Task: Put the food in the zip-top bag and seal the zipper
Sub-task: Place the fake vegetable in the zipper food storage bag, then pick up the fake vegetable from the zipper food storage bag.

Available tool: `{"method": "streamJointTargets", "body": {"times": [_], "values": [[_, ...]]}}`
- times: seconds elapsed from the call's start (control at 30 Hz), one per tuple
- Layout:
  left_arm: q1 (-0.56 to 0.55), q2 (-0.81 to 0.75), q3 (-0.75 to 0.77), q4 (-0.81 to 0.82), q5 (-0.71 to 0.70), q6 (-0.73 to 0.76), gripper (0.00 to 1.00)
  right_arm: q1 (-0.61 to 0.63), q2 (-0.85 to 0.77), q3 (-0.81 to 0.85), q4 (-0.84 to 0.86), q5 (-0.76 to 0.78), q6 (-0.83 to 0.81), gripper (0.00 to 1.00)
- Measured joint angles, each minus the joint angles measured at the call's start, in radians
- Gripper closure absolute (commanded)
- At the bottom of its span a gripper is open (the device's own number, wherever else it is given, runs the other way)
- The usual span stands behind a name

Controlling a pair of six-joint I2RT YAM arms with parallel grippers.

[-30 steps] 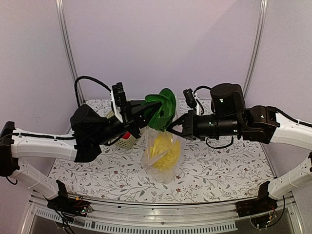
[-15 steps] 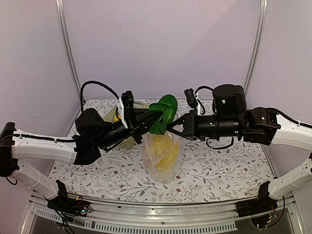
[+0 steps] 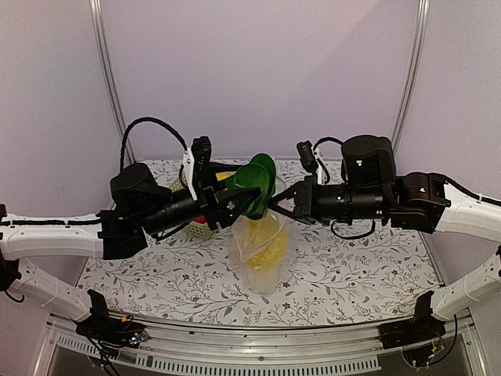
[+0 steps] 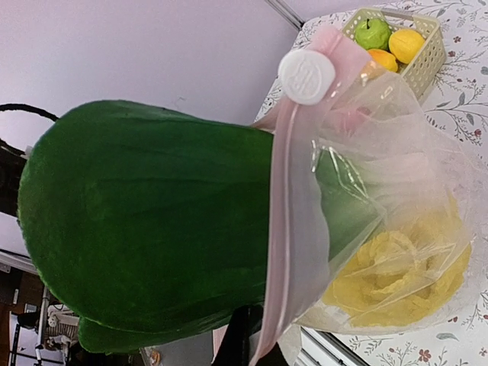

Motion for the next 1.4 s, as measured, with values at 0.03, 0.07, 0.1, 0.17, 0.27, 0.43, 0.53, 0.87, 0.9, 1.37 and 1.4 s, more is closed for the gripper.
{"method": "streamJointTargets", "body": {"times": [0.03, 0.07, 0.1, 0.17, 0.27, 0.43, 0.53, 0.87, 0.9, 1.37, 1.4], "values": [[-0.001, -0.024, 0.018, -0.050, 0.002, -0.008, 0.19, 0.000, 0.000, 0.001, 0.000, 0.001, -0.003, 1.00], [-0.002, -0.045, 0.038, -0.098, 0.002, -0.015, 0.14, 0.000, 0.000, 0.001, 0.000, 0.001, -0.003, 1.00], [-0.002, -0.072, 0.064, -0.154, 0.003, -0.030, 0.09, 0.000, 0.003, 0.002, -0.001, 0.001, -0.008, 1.00], [-0.004, -0.121, 0.108, -0.249, 0.002, -0.045, 0.03, 0.000, 0.013, 0.008, -0.002, 0.001, -0.016, 1.00], [-0.005, -0.180, 0.177, -0.407, -0.004, -0.079, 0.01, 0.000, 0.032, 0.019, 0.000, 0.001, -0.025, 1.00], [-0.006, -0.171, 0.366, -0.724, -0.016, -0.146, 0.01, 0.000, 0.057, 0.038, -0.003, 0.000, -0.036, 1.00], [-0.013, -0.129, 0.466, -0.885, -0.041, -0.181, 0.00, 0.000, 0.072, 0.051, -0.008, 0.002, -0.044, 1.00], [-0.071, 0.009, 0.578, -1.217, -0.196, -0.219, 0.00, 0.000, 0.107, 0.078, -0.036, 0.005, -0.063, 1.00], [-0.076, 0.015, 0.580, -1.233, -0.213, -0.218, 0.00, 0.000, 0.109, 0.081, -0.039, 0.005, -0.064, 1.00], [-0.080, 0.056, 0.591, -1.302, -0.331, -0.223, 0.00, 0.009, 0.111, 0.084, -0.051, 0.005, -0.079, 1.00], [-0.081, 0.053, 0.591, -1.308, -0.335, -0.235, 0.00, 0.009, 0.111, 0.084, -0.051, 0.005, -0.079, 1.00]]}}
